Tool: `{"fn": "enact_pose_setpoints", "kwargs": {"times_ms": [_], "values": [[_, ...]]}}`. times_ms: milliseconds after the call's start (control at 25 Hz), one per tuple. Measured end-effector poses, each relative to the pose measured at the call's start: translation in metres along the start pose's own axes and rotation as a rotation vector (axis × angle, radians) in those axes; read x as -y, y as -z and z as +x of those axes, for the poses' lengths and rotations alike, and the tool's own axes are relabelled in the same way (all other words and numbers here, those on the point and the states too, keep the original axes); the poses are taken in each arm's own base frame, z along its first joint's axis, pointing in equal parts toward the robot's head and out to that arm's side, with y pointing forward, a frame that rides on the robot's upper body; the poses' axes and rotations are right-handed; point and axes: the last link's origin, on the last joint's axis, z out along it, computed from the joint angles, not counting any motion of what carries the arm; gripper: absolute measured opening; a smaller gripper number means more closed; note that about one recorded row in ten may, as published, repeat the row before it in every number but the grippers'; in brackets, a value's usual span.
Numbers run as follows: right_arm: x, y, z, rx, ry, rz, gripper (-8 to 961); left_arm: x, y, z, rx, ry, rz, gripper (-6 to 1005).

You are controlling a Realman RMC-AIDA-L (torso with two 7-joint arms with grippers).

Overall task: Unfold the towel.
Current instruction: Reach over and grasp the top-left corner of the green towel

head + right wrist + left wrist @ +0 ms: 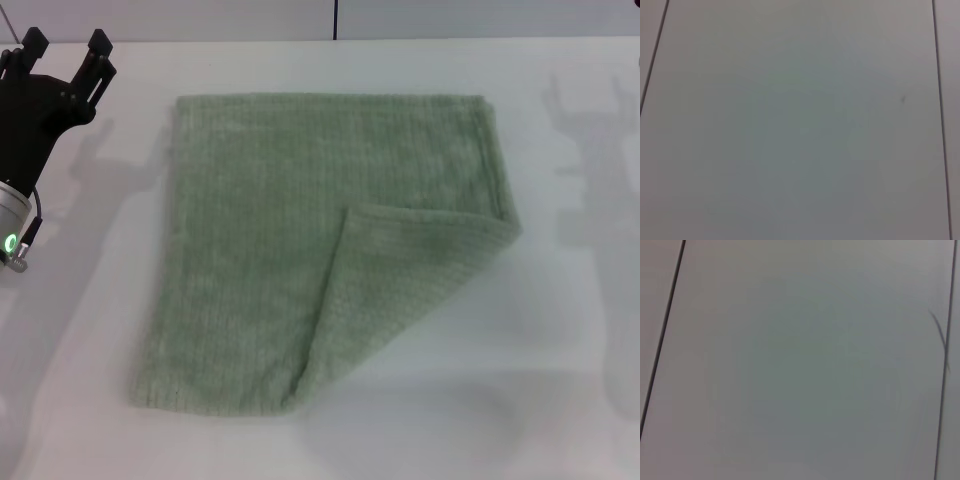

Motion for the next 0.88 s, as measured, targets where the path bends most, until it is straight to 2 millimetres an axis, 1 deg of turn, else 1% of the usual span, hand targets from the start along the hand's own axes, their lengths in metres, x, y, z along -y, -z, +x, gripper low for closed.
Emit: {"fn": "enact_pose_setpoints", "kwargs": {"times_ms": [760,880], "values": [[-0.0019,-0.0014,0.0004,-0.006,-0.012,-0.008,815,-0.0026,-0.002,-0.0024,0.017,-0.014,-0.012,776],[-0.0021,-0.0014,0.0004,-0.007,-0.013,-0.009,815,-0.0028,-0.0022,-0.0034,0.023,-0.02,-0.012,672]]}}
